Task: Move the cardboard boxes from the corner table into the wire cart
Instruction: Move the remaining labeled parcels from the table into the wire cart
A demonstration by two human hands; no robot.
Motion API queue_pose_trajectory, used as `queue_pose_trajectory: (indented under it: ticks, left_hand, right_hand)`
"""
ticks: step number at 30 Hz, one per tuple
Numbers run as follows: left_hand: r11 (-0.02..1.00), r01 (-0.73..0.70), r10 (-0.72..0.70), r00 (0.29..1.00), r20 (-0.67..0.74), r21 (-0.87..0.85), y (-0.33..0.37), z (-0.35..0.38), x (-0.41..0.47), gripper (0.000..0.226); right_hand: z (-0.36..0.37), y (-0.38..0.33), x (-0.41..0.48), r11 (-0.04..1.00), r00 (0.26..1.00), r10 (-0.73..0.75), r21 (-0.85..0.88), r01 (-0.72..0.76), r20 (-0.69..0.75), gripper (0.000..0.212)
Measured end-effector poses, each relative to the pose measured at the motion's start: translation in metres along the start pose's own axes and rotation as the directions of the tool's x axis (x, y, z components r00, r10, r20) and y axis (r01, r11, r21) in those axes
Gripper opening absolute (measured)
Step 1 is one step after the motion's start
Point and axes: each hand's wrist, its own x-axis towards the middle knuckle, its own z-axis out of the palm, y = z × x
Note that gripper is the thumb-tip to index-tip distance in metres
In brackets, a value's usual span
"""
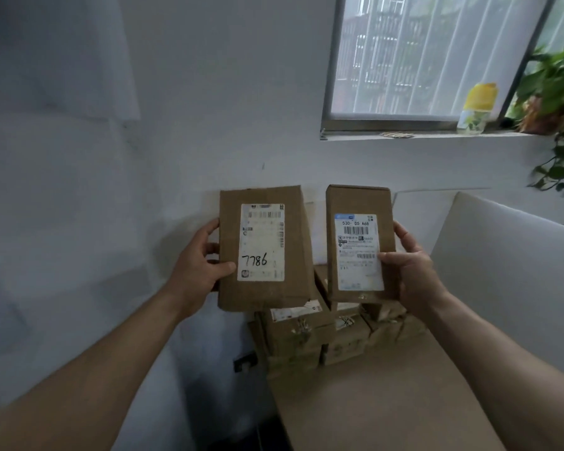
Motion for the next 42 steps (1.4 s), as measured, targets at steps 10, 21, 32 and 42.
queue_pose_trajectory:
  ticks: [10, 21, 32, 42]
  left_hand:
    - [0.997, -0.027, 0.038, 0.989, -0.145, 0.079, 0.049, -0.021, -0.101, 0.090]
    - [0.995, 0.006, 0.026, 0.950, -0.312, 0.101, 0.095, -0.057, -0.215, 0.091]
    - [0.997, -0.028, 0.054, 0.907, -0.418, 0.068, 0.131, -0.129, -0.347, 0.091]
    - [0.986, 0.029, 0.082, 0.779, -0.622, 0.167, 0.157, -0.211, -0.552, 0.089]
  right_hand:
    - [0.028, -0.021, -0.040, 0.998, 0.981, -0.060, -0.005, 0.062, 0.185, 0.066]
    - [0.108, -0.037, -0.103, 0.990, 0.936, -0.119, -0.033, 0.138, 0.333, 0.052]
    - [0.199, -0.038, -0.195, 0.987, 0.866, -0.124, -0.031, 0.159, 0.484, 0.051]
    - [0.326, 0.005, -0.334, 0.994, 0.751, -0.092, 0.019, 0.106, 0.654, 0.048]
